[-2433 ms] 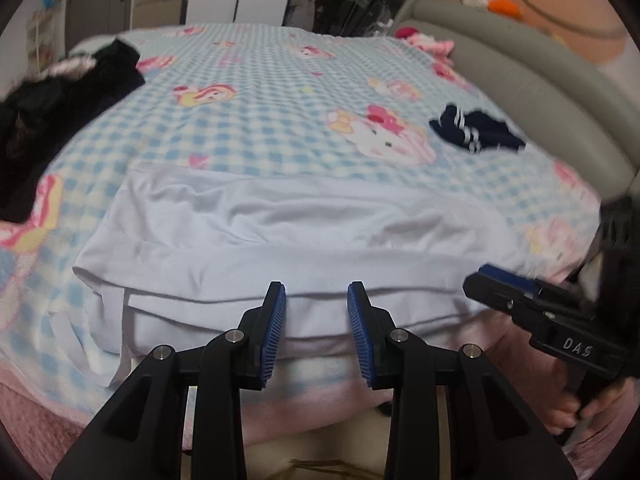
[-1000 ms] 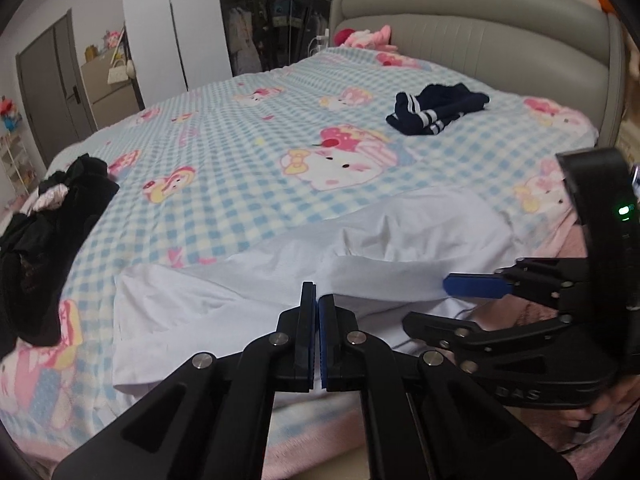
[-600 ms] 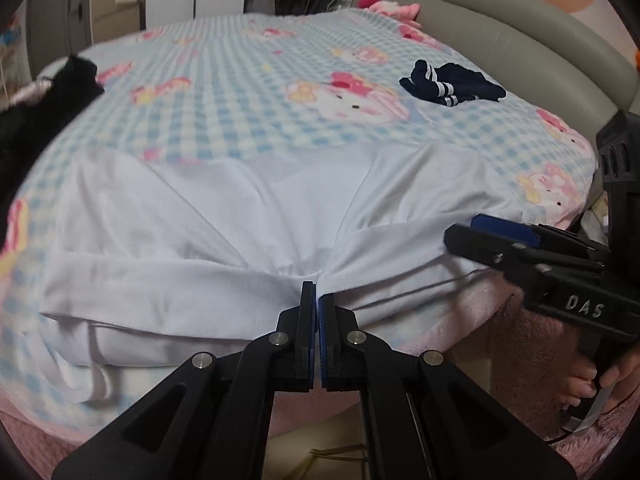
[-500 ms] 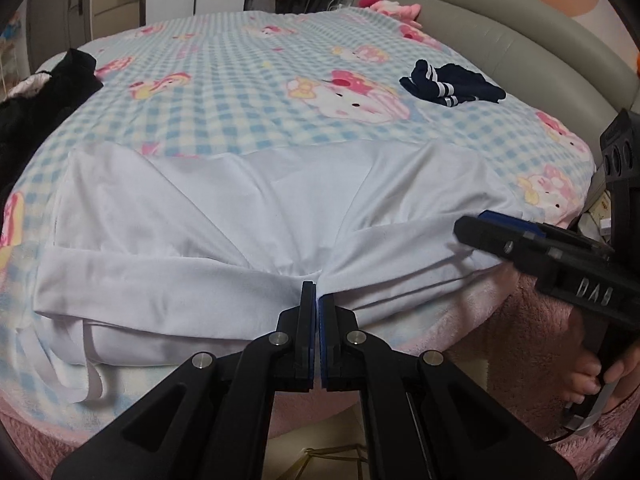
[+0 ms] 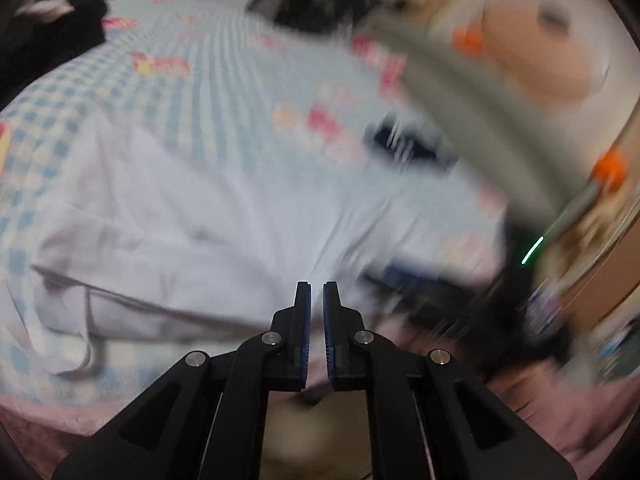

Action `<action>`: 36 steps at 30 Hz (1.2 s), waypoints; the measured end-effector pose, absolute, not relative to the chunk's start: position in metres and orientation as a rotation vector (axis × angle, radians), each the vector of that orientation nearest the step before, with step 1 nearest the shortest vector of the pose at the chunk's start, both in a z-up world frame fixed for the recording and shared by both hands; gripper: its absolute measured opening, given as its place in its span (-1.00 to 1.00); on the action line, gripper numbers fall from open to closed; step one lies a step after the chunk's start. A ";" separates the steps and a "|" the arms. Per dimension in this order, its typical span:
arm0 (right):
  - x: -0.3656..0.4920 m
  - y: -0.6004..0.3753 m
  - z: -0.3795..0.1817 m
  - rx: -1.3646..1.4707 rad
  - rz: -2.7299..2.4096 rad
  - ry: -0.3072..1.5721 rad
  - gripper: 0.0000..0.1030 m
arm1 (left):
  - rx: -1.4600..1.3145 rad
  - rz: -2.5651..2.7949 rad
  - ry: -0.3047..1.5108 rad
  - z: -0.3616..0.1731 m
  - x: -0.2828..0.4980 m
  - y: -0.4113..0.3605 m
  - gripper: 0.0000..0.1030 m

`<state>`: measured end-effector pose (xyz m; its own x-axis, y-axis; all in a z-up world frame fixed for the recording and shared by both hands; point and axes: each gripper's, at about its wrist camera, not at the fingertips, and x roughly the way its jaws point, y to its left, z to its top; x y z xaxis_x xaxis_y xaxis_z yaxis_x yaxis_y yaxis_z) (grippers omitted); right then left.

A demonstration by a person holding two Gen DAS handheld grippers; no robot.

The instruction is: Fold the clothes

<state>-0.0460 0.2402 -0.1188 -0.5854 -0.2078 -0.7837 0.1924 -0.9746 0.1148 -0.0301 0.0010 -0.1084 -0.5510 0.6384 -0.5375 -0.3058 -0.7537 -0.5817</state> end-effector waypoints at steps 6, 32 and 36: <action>-0.042 0.249 -0.119 1.352 -2.626 0.023 0.17 | -1.247 2.556 -0.607 -0.126 -0.053 -0.041 -0.49; -0.053 0.298 -0.123 1.351 -2.699 -0.227 0.19 | -1.432 2.654 -0.605 -0.128 -0.020 -0.080 -0.95; -0.052 0.299 -0.119 1.343 -2.697 -0.210 0.19 | -1.649 2.583 -0.638 -0.161 -0.039 -0.080 -0.81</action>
